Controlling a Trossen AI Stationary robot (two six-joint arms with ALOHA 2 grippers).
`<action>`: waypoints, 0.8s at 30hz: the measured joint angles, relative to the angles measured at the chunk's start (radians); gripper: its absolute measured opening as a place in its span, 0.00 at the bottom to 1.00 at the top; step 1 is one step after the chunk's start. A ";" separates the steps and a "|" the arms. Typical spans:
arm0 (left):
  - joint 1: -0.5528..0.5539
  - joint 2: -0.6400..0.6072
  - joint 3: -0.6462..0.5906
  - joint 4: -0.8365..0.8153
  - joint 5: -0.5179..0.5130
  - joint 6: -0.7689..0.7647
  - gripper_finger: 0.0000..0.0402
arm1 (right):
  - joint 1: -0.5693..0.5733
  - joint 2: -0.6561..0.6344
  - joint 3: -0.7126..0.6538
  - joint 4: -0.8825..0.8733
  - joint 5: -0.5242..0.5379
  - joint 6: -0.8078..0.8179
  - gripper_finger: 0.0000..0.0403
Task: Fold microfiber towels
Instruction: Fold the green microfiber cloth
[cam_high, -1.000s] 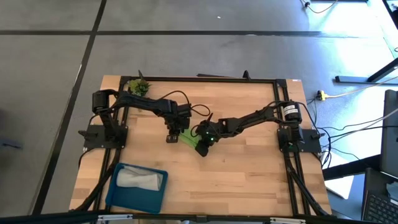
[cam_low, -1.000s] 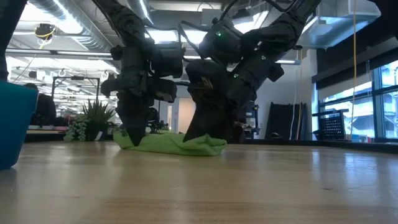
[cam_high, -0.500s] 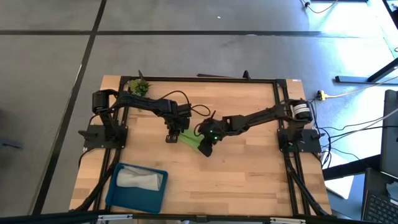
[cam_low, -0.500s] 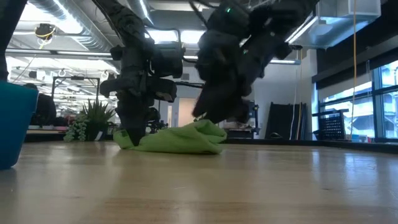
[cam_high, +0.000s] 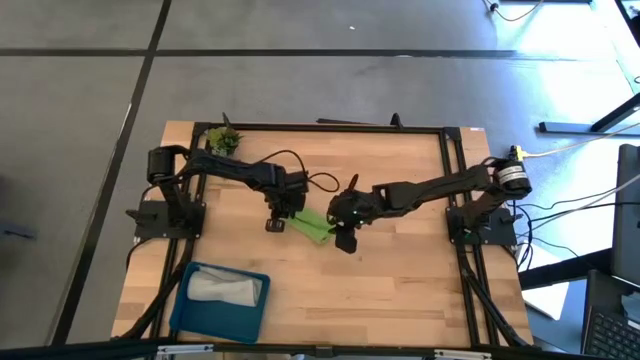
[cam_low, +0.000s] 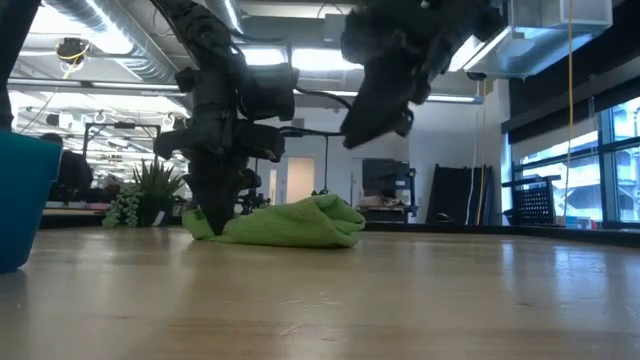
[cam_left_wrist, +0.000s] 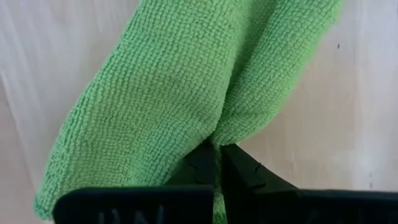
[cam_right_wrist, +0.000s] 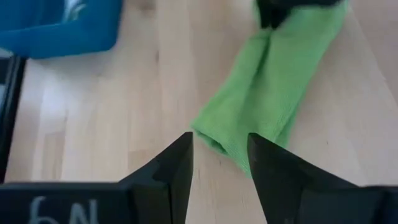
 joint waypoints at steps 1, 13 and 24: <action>-0.007 -0.001 0.000 0.000 -0.014 0.000 0.00 | 0.000 -0.010 0.000 0.007 -0.010 -0.033 0.38; -0.064 -0.002 0.002 0.000 -0.092 -0.043 0.00 | 0.002 -0.162 -0.099 0.083 -0.077 -0.247 0.38; -0.099 -0.002 0.002 0.021 -0.072 -0.059 0.00 | 0.001 -0.307 -0.314 0.393 -0.076 -0.315 0.38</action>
